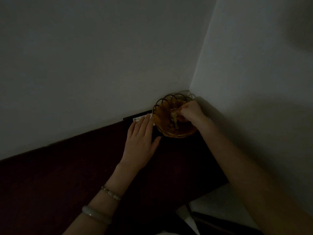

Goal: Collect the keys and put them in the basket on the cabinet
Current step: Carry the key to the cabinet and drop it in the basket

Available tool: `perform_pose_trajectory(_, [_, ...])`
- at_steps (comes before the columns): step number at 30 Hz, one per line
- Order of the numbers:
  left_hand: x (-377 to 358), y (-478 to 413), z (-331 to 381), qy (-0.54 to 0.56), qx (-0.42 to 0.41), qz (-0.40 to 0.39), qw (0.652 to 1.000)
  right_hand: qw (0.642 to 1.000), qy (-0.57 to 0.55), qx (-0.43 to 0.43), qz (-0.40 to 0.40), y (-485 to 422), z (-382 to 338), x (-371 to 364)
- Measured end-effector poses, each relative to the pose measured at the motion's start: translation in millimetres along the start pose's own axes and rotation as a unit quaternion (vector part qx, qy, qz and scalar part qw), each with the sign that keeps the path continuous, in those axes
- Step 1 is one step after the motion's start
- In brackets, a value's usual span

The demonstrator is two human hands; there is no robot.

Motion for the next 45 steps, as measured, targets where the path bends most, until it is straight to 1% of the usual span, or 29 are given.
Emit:
perform_pose_trajectory(2, [1.3,1.9,1.3,-0.004,0.001,-0.001,1.0,1.0,0.019,0.002,-0.019,5.4,1.3,-2.8])
perform_pose_trajectory(4, [2.4,3.9,2.8,-0.007,0.0,0.0,1.0,0.997,0.07,0.016,-0.021,11.6,1.2,-5.7])
perform_pose_trajectory(8, [5.4,7.6,5.8,-0.006,-0.002,-0.001,1.0,0.984,0.162,0.066,0.024,30.7,-9.2,-7.0])
perform_pose_trajectory(10, [6.6,9.8,5.0,-0.01,-0.001,-0.002,1.0,0.972,0.203,0.104,0.05,44.3,-17.2,-6.5])
perform_pose_trajectory(14, [10.7,15.0,-0.3,-0.012,0.008,0.002,1.0,0.95,0.25,0.157,0.106,80.3,-28.4,-1.9])
perform_pose_trajectory(16, [14.2,17.9,-2.8,-0.013,0.013,0.006,1.0,0.935,0.274,0.183,0.129,102.1,-33.1,-2.9])
perform_pose_trajectory(20, [27.7,21.4,1.1,0.008,0.006,0.022,1.0,0.885,0.357,0.221,0.201,147.6,-39.1,-9.5])
perform_pose_trajectory(26, [56.1,27.8,18.9,0.026,-0.056,0.092,0.994,0.842,0.365,0.264,0.298,211.0,-35.6,-21.3])
perform_pose_trajectory(28, [60.4,33.2,22.5,0.023,-0.064,0.103,0.992,0.839,0.364,0.258,0.311,226.1,-28.1,-26.3])
perform_pose_trajectory(33, [62.7,58.2,27.4,0.016,-0.091,0.107,0.99,0.853,0.369,0.224,0.292,252.7,-10.7,-43.0])
perform_pose_trajectory(38, [66.9,86.7,31.3,0.016,-0.097,0.114,0.989,0.856,0.365,0.21,0.3,288.1,-0.6,-58.4])
perform_pose_trajectory(45, [76.6,164.1,47.3,0.014,-0.121,0.127,0.984,0.857,0.353,0.196,0.321,367.0,25.9,-90.2])
Point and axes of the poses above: each hand's wrist, its own y-axis away from the middle knuckle, its own x-axis out of the back of the hand, z = x × y, the point moved 4 cm from there along -y, towards the middle knuckle, and after that the axes turned 11 degrees about -z, right-handed, at the moved point
